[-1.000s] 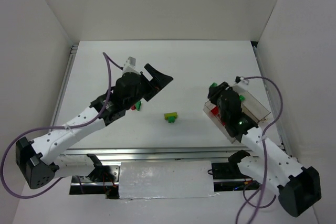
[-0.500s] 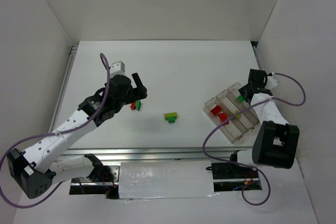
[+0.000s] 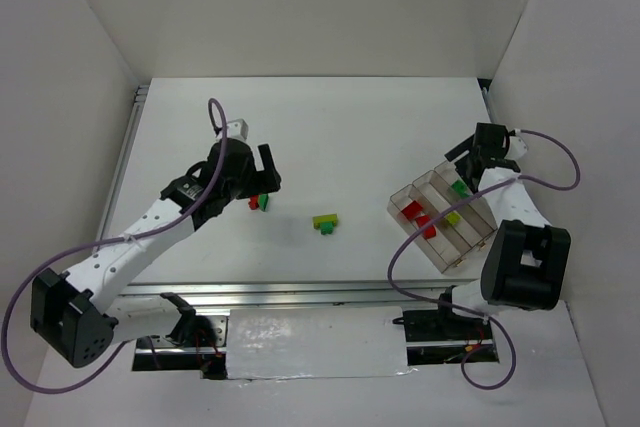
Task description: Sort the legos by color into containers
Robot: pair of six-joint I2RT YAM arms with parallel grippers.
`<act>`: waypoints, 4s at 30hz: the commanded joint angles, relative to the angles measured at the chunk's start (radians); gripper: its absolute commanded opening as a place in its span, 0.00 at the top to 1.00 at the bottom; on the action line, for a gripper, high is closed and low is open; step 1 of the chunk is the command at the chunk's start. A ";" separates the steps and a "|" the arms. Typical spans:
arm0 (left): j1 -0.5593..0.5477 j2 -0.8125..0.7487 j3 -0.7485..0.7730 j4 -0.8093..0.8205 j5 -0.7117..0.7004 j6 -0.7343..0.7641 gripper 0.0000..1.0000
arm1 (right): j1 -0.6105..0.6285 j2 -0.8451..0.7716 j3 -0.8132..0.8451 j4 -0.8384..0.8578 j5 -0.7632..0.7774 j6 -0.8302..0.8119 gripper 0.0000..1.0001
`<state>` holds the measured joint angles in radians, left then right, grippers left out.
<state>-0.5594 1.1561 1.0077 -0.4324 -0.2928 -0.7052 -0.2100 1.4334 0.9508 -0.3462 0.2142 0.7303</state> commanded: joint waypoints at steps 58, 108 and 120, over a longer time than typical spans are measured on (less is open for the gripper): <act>-0.246 0.460 0.103 0.308 0.352 0.362 1.00 | 0.589 -0.846 -0.446 0.069 -0.453 -0.031 0.09; -0.590 0.149 0.071 0.213 -0.342 -0.688 1.00 | 1.054 -0.723 -0.647 0.908 -0.216 0.017 0.39; -0.593 0.126 0.045 0.267 -0.305 -0.651 0.68 | 1.075 -0.668 -0.674 1.023 -0.251 -0.012 1.00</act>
<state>-1.1423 1.3220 1.0653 -0.2550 -0.6312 -1.3788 0.8490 0.7830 0.2581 0.5671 -0.0139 0.7433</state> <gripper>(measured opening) 0.567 0.448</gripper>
